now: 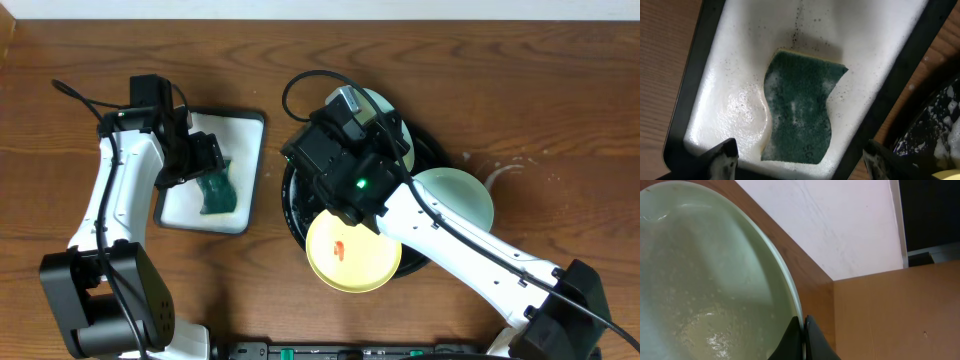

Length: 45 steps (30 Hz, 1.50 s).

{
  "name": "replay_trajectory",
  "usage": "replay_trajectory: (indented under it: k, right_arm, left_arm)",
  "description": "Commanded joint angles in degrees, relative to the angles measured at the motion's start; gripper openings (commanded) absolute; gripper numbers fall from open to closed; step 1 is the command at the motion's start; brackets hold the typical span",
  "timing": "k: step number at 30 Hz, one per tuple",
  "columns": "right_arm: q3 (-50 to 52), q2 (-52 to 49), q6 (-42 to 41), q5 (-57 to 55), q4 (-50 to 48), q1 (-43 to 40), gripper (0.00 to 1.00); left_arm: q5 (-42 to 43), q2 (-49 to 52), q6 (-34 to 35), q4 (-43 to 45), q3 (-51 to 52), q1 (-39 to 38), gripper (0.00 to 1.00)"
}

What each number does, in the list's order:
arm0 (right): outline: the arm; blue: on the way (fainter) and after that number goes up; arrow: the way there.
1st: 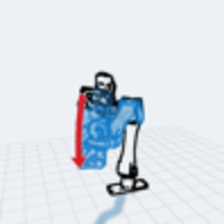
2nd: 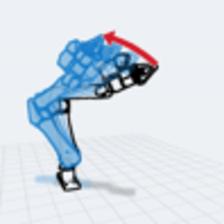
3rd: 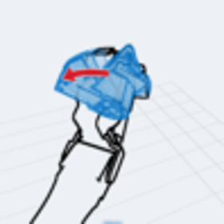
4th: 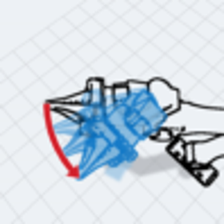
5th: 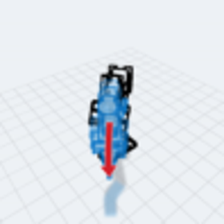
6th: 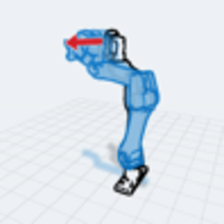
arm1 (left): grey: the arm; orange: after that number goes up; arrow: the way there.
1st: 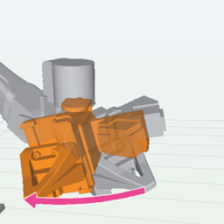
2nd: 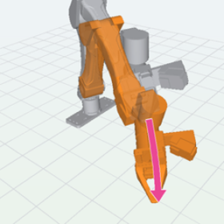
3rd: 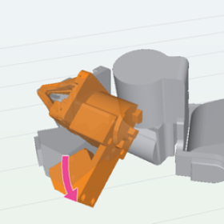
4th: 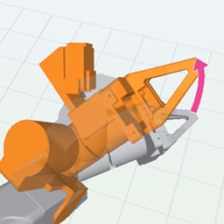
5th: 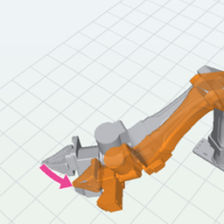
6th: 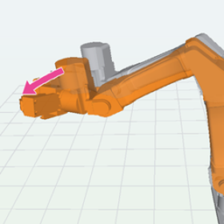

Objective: Clean dirty plates on tray and stack at the side
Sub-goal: 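Lift the scrubbed pale green plate with the right gripper, then move the plate right and set it down at the table's right side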

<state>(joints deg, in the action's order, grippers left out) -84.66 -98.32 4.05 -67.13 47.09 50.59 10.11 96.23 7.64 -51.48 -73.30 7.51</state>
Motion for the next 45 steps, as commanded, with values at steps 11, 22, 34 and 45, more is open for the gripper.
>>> replay_trajectory:
  k: [11,22,34,45]
  right_arm:
    - [-0.4,1.2,-8.2,11.7,1.4,-5.0,0.01]
    - [-0.4,1.2,-8.4,14.7,3.1,-7.6,0.01]
    - [-0.4,1.2,-10.7,16.7,2.3,-6.8,0.01]
    - [-0.4,1.7,-24.4,55.4,5.0,-24.7,0.01]
  left_arm:
    - [-0.5,0.0,-0.1,-0.3,0.6,0.1,0.81]
    - [-0.5,0.0,-0.1,-0.3,0.6,0.1,0.81]
    - [-0.5,0.0,-0.1,-0.3,0.6,0.1,0.81]
    - [-0.5,0.0,-0.1,-0.3,0.6,0.1,0.81]
